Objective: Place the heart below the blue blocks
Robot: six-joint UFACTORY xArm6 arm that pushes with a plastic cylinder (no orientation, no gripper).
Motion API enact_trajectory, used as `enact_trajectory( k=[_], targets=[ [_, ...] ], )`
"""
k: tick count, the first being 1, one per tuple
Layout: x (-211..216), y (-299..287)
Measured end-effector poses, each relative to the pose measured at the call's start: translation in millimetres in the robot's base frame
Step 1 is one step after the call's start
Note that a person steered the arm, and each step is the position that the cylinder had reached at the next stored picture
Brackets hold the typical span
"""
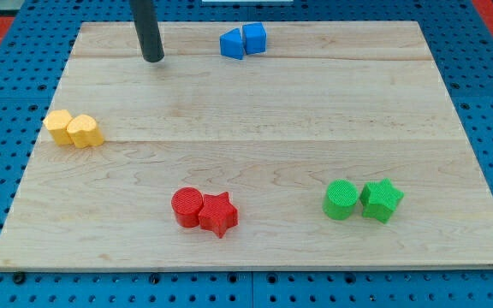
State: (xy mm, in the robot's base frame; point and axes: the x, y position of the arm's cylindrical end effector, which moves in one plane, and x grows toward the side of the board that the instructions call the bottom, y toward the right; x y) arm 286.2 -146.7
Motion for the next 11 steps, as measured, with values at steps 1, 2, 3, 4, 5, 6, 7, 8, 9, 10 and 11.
enact_trajectory(
  k=[1,2,3,4,5,6,7,8,9,10,11],
  targets=[
    [1,0],
    [-1,-11],
    [0,-10],
    [0,-10],
    [-18,-13],
    [-15,-8],
    [-15,-8],
    [-25,-8],
    [-25,-9],
    [-26,-9],
    [-26,-9]
  ],
)
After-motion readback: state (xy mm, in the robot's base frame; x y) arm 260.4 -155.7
